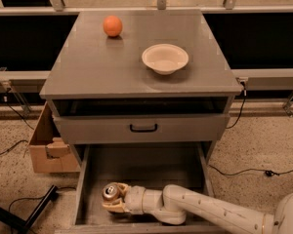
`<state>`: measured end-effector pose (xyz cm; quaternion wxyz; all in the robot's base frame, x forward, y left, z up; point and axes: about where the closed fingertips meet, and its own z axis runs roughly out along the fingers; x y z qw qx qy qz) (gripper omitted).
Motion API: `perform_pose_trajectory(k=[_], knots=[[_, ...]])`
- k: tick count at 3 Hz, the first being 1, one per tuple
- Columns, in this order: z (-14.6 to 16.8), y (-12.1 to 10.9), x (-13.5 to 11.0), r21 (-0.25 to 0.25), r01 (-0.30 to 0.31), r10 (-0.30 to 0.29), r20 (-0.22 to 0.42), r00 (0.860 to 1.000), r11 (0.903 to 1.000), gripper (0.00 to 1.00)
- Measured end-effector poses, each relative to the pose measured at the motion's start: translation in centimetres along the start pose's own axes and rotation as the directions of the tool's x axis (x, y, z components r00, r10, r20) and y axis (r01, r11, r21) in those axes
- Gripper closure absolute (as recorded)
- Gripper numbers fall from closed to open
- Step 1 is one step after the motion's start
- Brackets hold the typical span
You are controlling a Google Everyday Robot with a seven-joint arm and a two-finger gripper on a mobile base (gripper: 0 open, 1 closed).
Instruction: Pick orange can from middle drawer and place on counter
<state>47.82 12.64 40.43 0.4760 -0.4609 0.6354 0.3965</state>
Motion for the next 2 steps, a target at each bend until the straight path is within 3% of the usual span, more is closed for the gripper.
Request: perform_pose_trajectory(k=[2], knots=[[-0.02, 0.00, -0.06, 0.000, 0.000, 0.000, 0.000, 1.000, 1.0000, 1.00]])
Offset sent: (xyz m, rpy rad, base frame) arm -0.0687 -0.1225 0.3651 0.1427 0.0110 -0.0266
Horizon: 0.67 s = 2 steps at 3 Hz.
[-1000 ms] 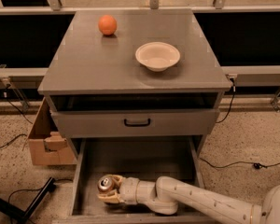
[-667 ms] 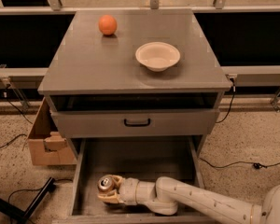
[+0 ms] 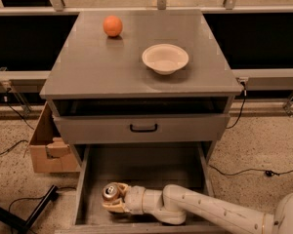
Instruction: Pick orange can from middle drawer and place on counter
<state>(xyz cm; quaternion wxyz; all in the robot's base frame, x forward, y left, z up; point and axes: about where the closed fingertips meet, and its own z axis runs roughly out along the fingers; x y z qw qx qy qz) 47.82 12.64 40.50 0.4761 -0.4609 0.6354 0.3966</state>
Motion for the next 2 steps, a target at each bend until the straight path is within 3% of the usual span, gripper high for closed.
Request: perform_pose_trajectory(k=[1, 2], knots=[[-2.6, 0.4, -4.0, 0.000, -0.004, 0.004, 0.018, 1.000, 1.0000, 1.00], [-8.7, 4.6, -14.7, -0.062, -0.106, 0.113, 0.127, 0.986, 0.9925, 1.00]])
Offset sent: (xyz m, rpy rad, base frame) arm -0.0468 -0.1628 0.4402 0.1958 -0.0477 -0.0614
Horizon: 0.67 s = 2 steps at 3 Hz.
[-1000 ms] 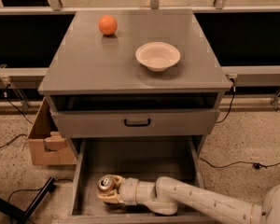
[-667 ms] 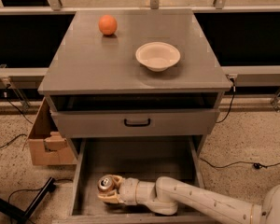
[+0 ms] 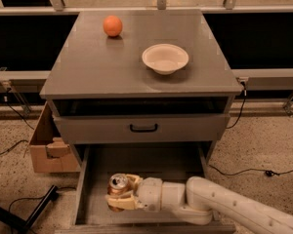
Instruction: Pick orange can from middle drawer and place on counter
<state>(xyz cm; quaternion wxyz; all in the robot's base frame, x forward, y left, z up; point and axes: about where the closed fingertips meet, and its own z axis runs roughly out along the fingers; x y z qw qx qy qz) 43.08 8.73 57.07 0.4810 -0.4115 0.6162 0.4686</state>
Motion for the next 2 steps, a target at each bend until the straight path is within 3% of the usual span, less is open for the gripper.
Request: perform_pose_trajectory(k=[1, 2], knots=[[-3.58, 0.50, -4.04, 0.026, 0.005, -0.006, 0.018, 1.000, 0.9997, 1.00], [-3.58, 0.50, -4.04, 0.026, 0.005, -0.006, 0.018, 1.000, 0.9997, 1.00]])
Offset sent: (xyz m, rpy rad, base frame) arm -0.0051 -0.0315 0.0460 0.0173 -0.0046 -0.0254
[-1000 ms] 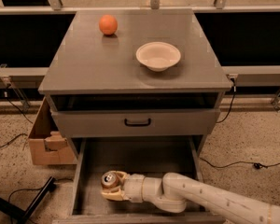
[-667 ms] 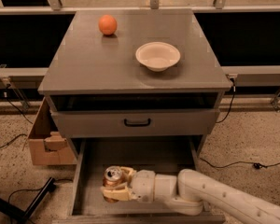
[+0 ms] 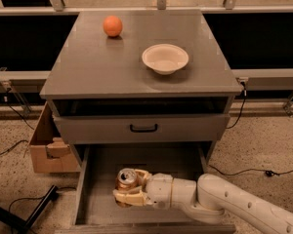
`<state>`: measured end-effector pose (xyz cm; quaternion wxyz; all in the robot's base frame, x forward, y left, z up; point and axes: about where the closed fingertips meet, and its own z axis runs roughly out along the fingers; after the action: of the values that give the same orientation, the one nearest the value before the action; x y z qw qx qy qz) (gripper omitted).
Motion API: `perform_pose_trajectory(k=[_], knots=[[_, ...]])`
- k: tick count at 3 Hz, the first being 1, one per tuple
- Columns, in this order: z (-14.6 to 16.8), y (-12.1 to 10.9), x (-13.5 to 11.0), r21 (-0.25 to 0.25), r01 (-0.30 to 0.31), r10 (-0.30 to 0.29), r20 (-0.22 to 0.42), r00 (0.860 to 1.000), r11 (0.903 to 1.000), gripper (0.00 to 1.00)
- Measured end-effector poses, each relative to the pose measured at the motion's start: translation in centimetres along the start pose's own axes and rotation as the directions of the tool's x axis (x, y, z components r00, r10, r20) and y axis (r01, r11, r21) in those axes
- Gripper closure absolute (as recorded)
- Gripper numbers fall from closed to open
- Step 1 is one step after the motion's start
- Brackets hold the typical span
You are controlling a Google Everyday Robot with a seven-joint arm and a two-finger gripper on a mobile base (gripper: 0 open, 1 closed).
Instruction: Pick orange can from middle drawer and place on counter
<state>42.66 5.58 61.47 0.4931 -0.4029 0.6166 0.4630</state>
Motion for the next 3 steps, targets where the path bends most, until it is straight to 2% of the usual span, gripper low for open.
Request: perform_pose_trajectory(k=[1, 2, 3], knots=[[0.2, 0.1, -1.9, -0.011, 0.016, -0.017, -0.023, 1.000, 0.9998, 1.00], [0.5, 1.9, -11.3, -0.039, 0.018, -0.019, -0.032, 0.999, 0.9991, 1.00], [1.1, 2.7, -19.2, 0.018, 0.044, -0.043, -0.047, 0.998, 0.9989, 1.00]])
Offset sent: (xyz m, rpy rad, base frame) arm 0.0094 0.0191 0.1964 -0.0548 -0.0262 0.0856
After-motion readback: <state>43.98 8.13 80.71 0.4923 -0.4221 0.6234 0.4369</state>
